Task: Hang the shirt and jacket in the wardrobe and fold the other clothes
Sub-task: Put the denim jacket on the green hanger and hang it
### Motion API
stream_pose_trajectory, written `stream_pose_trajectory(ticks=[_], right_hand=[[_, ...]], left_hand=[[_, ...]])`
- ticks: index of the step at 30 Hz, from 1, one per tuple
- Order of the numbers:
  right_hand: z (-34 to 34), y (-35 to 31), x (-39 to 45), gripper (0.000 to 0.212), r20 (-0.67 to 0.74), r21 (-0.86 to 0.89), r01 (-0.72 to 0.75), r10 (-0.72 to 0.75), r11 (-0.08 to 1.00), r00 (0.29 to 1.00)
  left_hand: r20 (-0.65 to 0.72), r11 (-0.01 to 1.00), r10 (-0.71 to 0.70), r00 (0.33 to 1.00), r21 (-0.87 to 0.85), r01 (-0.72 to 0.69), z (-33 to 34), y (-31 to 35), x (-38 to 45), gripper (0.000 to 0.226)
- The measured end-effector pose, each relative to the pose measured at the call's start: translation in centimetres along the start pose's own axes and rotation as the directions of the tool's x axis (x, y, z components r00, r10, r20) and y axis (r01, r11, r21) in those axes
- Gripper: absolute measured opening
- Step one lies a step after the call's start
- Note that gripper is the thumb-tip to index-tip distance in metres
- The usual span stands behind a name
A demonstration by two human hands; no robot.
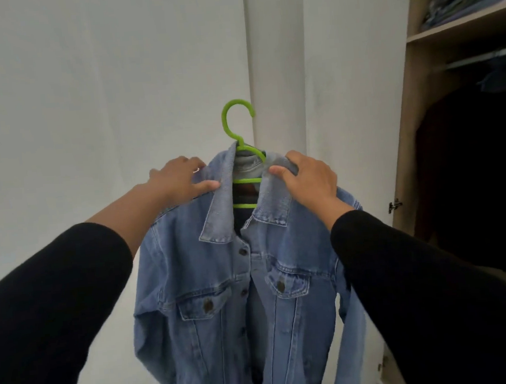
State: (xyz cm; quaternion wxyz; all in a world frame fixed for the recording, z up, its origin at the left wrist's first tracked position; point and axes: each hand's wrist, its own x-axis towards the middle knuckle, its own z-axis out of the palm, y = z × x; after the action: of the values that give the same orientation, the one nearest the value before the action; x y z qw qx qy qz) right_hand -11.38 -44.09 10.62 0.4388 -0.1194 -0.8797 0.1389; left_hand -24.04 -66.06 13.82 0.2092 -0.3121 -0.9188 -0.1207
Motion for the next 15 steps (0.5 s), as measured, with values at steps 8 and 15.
stream_pose_trajectory(ticks=[8,15], right_hand=[[-2.0,-0.3,0.8,0.036,-0.168,-0.027,-0.115,0.108,0.993,0.98],[-1.7,-1.0,-0.1,0.048,-0.198,-0.098,-0.269,0.246,0.958,0.949]], left_hand=[[-0.333,0.996,0.085,0.939,-0.001,-0.09,-0.6,2.1,-0.5,0.032],[-0.492,0.983,0.179,0.852,0.119,-0.138,-2.2,5.7,0.9,0.04]])
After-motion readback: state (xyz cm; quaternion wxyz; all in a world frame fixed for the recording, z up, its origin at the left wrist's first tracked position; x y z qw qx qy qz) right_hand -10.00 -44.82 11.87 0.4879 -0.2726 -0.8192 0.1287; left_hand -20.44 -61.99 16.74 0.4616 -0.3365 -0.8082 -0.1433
